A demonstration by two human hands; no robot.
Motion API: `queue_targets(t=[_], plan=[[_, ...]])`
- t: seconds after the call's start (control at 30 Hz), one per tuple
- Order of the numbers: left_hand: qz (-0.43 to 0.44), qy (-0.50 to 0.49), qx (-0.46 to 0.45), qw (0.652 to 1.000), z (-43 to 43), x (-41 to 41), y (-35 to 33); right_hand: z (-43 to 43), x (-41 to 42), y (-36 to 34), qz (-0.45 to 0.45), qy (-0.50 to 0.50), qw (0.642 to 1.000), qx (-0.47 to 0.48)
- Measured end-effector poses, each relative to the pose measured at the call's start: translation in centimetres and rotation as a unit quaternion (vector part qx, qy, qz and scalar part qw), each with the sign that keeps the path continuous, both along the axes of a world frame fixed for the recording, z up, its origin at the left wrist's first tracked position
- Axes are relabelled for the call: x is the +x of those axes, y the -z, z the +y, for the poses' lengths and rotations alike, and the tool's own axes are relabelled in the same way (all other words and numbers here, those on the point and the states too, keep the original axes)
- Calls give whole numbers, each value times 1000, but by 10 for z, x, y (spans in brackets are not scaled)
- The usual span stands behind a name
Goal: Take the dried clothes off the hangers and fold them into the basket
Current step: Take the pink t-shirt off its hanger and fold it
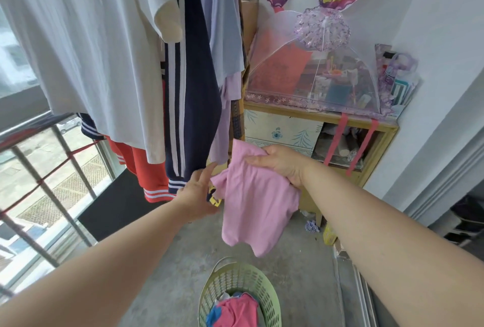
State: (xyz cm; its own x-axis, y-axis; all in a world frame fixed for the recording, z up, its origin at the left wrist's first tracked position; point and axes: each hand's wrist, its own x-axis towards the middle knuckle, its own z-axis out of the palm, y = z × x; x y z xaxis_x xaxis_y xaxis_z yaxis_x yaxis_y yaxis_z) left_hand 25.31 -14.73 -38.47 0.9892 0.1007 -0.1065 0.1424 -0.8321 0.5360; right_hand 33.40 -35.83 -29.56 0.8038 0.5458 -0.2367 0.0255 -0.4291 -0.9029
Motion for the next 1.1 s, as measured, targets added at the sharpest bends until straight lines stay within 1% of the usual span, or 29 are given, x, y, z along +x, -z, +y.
queue_targets(t=[0.07, 0.13, 0.17, 0.23, 0.27, 0.3, 0.33, 0.4, 0.43, 0.47, 0.57, 0.63, 0.7, 0.83, 0.9, 0.97, 1.07, 1.1], plan=[[-40, -34, 11, 999, -6, 2, 1, -2, 1, -2, 46, 2, 998, 36], [-100, -36, 11, 994, -14, -1, -3, -4, 2, -3, 73, 4, 996, 53], [-135, -26, -14, 990, -16, -3, -6, -5, 2, -4, 78, 3, 995, 56], [-185, -8, -126, 975, -16, -4, -11, -7, 3, -4, 80, 4, 995, 55], [-183, -16, -189, 965, -15, -5, -17, -8, 4, -5, 80, 3, 995, 52], [-159, -33, -259, 952, -12, -3, -20, -10, 5, -5, 81, 2, 996, 47], [-129, -53, -320, 937, -9, -2, -26, -12, 6, -6, 83, -2, 996, 42], [-49, -83, -439, 893, -3, 2, -36, -15, 8, -8, 75, -13, 997, 20], [-13, -90, -483, 871, 1, 4, -40, -16, 9, -9, 65, -21, 998, 4], [16, -99, -501, 860, 4, 3, -44, -17, 9, -10, 56, -28, 998, -12], [60, -133, -522, 840, 11, 1, -49, -18, 9, -11, 41, -27, 998, -38], [88, -147, -546, 820, 12, 0, -47, -17, 9, -11, 48, -23, 998, -39], [120, -145, -550, 814, 9, -2, -43, -13, 7, -12, 50, -21, 998, -42], [166, -94, -546, 816, 0, -8, -38, 1, 4, -12, -40, 4, 994, -105], [176, -44, -515, 838, -1, -6, -32, 6, 7, -6, -64, 15, 990, -126], [194, -17, -474, 858, -5, -6, -28, 10, 7, 0, -77, 19, 986, -149], [214, -9, -453, 865, -13, -7, -22, 18, 1, 8, -94, 18, 981, -168], [211, -8, -437, 874, -17, -7, -20, 21, -2, 9, -100, 15, 980, -169]])
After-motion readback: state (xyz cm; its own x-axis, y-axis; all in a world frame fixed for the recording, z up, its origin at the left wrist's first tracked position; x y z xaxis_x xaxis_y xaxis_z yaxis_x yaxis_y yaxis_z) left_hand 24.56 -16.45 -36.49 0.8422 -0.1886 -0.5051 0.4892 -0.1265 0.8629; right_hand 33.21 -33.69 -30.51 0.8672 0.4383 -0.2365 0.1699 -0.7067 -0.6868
